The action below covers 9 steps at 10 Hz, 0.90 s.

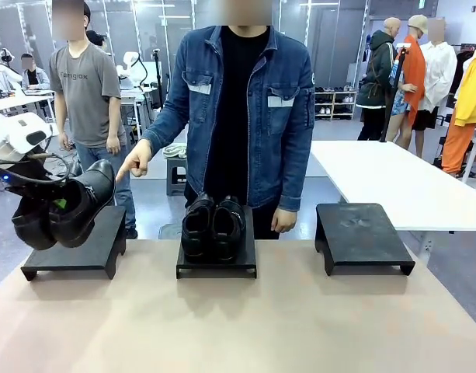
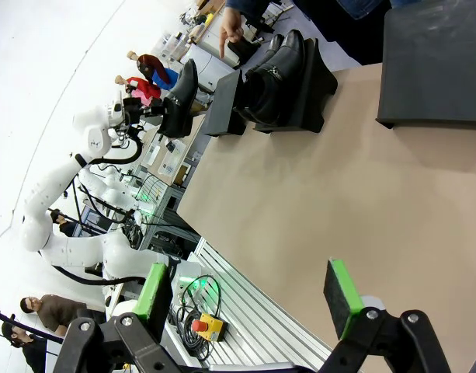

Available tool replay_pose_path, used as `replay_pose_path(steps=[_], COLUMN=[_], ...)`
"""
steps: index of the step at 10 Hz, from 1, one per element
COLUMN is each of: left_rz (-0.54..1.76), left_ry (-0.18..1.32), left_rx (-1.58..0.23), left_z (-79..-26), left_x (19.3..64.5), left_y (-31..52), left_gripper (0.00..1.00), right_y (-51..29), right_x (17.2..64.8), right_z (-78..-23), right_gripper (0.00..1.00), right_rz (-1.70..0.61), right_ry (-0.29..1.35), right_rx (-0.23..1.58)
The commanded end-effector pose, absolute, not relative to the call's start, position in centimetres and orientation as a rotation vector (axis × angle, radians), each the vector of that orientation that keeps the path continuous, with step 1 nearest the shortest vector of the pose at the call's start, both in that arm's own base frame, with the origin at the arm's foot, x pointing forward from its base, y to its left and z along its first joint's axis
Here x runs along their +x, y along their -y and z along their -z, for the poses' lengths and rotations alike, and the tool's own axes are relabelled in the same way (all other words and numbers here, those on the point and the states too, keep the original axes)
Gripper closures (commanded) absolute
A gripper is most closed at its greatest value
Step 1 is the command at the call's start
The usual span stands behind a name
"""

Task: Place the shoes on the stand as instructed by the person.
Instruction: Pick up another pair of Shoes and place it on the Shoes Stand indicated by the person.

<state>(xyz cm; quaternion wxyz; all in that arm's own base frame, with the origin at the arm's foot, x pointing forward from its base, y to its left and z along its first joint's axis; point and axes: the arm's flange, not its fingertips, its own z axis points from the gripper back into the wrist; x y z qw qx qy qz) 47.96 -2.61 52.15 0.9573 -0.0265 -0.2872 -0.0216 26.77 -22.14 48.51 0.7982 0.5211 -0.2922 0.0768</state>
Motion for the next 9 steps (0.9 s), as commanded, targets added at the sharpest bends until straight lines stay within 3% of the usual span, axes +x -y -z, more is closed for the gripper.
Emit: replay_pose_path(steps=[1,9], left_rz=[0.031,0.009], left_ry=[0.634,0.547], left_rx=[-0.026,0.016], left_z=[-52.4,-46.0], left_x=[52.0,57.9], left_y=[2.7,1.1], left_gripper=[0.92,0.92], right_y=[22.2,22.2], right_x=[26.8,26.8], right_z=[-48.7,-48.7], right_gripper=[0.00,0.00], right_rz=[-0.182,-0.182], right_ry=[0.648,0.648], right_rx=[1.126,1.126])
